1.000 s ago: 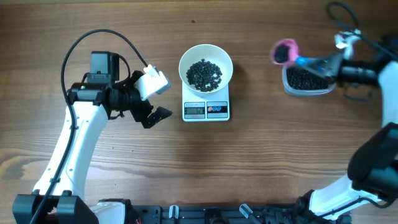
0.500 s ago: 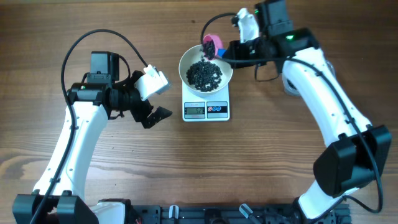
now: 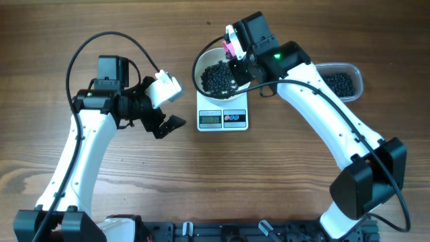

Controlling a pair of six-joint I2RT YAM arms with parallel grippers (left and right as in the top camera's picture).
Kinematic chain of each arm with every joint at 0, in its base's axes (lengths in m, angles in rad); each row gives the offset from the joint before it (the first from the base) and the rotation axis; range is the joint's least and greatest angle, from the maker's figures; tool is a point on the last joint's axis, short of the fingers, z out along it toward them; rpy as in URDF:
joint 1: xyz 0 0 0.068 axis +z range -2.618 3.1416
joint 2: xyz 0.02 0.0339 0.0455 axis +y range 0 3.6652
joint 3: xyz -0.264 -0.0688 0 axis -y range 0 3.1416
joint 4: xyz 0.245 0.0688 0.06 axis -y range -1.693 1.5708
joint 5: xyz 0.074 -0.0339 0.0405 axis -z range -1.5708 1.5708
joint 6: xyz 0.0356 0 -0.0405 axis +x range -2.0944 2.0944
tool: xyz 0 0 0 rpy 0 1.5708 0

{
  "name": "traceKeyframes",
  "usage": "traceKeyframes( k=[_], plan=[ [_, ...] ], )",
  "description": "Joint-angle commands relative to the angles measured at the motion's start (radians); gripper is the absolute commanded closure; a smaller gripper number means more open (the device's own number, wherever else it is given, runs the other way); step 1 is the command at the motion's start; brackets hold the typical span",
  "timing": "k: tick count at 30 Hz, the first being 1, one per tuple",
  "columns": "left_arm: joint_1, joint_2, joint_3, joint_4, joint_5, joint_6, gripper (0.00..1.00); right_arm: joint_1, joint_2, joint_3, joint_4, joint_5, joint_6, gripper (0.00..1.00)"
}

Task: Scoop item into bowl and weigh 150g on scale
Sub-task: 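Pour the scoop of beans into the bowl and return to the tub, then dip the pink scoop into the bean tub and fill it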

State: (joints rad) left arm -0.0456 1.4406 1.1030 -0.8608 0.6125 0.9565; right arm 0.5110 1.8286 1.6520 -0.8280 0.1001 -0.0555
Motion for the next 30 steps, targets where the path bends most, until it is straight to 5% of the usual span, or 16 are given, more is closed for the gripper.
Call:
traceKeyframes(
  k=[1, 14, 18, 23, 30],
  plan=[
    [0.005, -0.016, -0.004, 0.000, 0.023, 0.016, 0.00, 0.021, -0.042, 0.025, 0.000, 0.002, -0.082, 0.96],
    [0.005, -0.016, -0.004, 0.000, 0.022, 0.016, 0.00, -0.076, -0.119, 0.025, 0.012, -0.105, -0.009, 0.96],
    [0.005, -0.016, -0.004, 0.000, 0.023, 0.016, 0.00, -0.283, -0.209, 0.025, -0.083, -0.113, 0.085, 0.96],
    [0.005, -0.016, -0.004, 0.000, 0.023, 0.016, 0.00, -0.600, -0.219, 0.023, -0.311, -0.116, -0.001, 0.96],
    [0.005, -0.016, -0.004, 0.000, 0.022, 0.016, 0.00, -0.658, -0.056, 0.021, -0.398, 0.074, -0.051, 0.96]
  ],
)
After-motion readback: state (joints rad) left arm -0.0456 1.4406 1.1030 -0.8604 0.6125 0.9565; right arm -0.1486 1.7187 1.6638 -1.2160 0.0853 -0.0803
